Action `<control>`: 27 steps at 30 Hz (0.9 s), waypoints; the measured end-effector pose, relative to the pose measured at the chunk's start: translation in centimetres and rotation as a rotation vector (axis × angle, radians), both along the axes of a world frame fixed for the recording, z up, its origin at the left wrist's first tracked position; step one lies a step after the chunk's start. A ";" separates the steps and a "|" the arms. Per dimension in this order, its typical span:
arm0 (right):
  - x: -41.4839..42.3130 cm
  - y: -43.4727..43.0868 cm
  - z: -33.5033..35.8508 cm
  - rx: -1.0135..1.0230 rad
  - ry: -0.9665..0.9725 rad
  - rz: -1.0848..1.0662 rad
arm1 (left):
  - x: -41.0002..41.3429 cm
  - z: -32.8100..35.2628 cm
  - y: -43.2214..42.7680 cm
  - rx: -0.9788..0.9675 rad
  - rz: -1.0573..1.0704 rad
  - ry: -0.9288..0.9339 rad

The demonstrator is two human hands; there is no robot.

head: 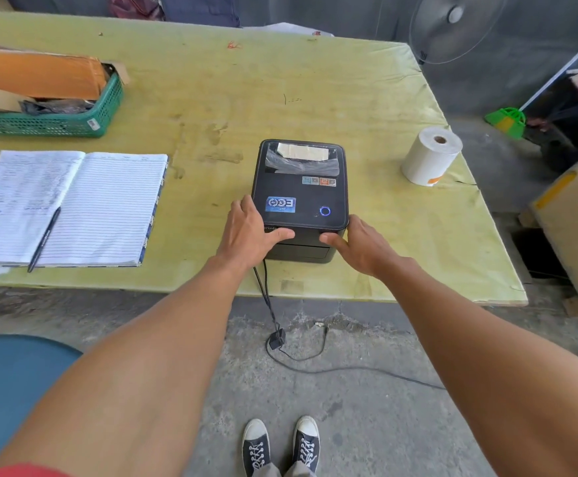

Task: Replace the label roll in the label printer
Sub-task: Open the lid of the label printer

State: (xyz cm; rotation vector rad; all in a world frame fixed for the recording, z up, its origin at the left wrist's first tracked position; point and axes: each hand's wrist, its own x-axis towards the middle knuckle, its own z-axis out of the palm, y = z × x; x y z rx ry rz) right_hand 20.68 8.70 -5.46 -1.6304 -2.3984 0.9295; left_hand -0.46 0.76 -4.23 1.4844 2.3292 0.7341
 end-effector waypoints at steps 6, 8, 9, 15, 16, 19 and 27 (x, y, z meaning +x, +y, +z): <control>-0.4 -0.2 0.0 -0.028 0.025 0.029 | -0.1 -0.1 -0.1 -0.004 0.017 -0.034; -0.6 -0.5 0.1 -0.025 0.042 0.025 | -0.1 0.0 -0.1 -0.002 0.024 -0.038; -0.6 -0.5 0.0 -0.025 0.046 0.026 | -0.1 0.0 -0.1 0.000 0.027 -0.040; -0.4 -0.3 -0.3 -0.051 0.042 -0.013 | 0.0 0.1 -0.2 0.005 0.029 -0.052; -0.4 -0.2 -0.3 -0.058 0.036 -0.014 | 0.0 0.1 -0.2 0.004 0.028 -0.054; -0.4 -0.2 -0.3 -0.076 0.027 0.004 | 0.0 0.1 -0.2 0.004 0.026 -0.057; -0.3 -0.5 0.5 -0.023 -0.013 0.016 | -0.2 0.3 -0.2 0.029 0.022 -0.035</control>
